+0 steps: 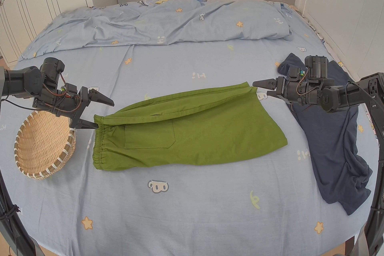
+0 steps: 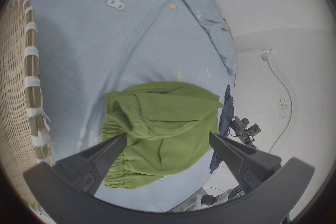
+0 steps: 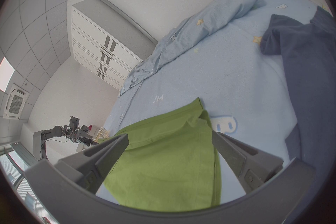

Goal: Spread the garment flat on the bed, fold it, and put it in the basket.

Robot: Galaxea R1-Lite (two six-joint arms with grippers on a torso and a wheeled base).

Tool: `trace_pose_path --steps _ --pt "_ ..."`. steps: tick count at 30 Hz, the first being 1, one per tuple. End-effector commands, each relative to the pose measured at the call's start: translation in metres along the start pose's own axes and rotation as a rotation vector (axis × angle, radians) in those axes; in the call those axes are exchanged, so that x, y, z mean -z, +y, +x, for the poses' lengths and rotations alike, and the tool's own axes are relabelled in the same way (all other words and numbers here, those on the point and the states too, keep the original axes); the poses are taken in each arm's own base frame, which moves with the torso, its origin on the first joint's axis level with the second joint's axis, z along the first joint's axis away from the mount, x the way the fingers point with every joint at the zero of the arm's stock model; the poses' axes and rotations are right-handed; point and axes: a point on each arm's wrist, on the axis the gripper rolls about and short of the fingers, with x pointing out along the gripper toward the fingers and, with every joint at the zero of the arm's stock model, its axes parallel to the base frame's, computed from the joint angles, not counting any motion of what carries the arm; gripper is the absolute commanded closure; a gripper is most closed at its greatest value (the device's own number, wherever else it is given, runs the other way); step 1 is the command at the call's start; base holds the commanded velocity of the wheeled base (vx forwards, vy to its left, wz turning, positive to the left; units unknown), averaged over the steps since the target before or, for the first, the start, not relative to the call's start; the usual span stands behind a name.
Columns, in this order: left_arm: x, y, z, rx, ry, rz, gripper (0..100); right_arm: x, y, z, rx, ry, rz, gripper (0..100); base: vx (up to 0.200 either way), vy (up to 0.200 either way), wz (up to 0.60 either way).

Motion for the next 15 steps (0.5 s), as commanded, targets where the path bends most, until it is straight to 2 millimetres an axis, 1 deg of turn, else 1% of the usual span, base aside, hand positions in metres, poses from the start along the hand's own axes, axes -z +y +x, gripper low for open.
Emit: trace_pose_path --steps 1,3,6,7,8,9,10,11,12,13,14,15 --pt "0.018 -0.041 -0.021 0.045 -0.022 0.080 0 0.004 0.017 -0.035 0.006 -0.009 0.003 0 0.000 0.000 0.00" --pt "0.024 -0.049 -0.026 0.055 -0.020 0.098 0 0.008 0.018 -0.043 0.006 -0.019 0.006 0 0.000 0.000 0.00" --pt "0.037 -0.062 -0.015 0.072 0.027 0.124 0 0.017 0.020 -0.055 -0.015 -0.029 0.040 0 0.000 0.000 0.00" --pt "0.037 -0.062 -0.015 0.072 0.027 0.124 0 0.017 0.020 -0.055 -0.015 -0.029 0.040 0 0.000 0.000 0.00" --pt "0.042 -0.068 -0.006 0.081 0.055 0.138 0 0.021 0.020 -0.061 -0.029 -0.040 0.058 0 0.000 0.000 0.00" --pt "0.045 -0.076 -0.001 0.094 0.072 0.159 0 0.023 0.020 -0.063 -0.047 -0.050 0.061 0 0.000 0.000 0.00" --pt "0.046 -0.079 0.002 0.098 0.079 0.168 0 0.025 0.020 -0.063 -0.052 -0.056 0.061 0 0.000 0.000 0.00" --pt "0.049 -0.087 0.011 0.115 0.091 0.194 0 0.026 0.019 -0.064 -0.062 -0.074 0.050 0 0.000 0.000 0.00" --pt "0.049 -0.087 0.011 0.115 0.091 0.194 0 0.026 0.019 -0.064 -0.062 -0.074 0.050 0 0.000 0.000 0.00" --pt "0.049 -0.093 0.028 0.136 0.103 0.219 0 0.029 0.019 -0.064 -0.071 -0.083 0.042 0 0.000 0.000 0.00" --pt "0.049 -0.093 0.028 0.136 0.103 0.219 0 0.029 0.019 -0.064 -0.071 -0.083 0.042 0 0.000 0.000 0.00" --pt "0.049 -0.099 0.052 0.151 0.119 0.228 0 0.031 0.019 -0.064 -0.072 -0.089 0.039 0 0.000 0.000 0.00"
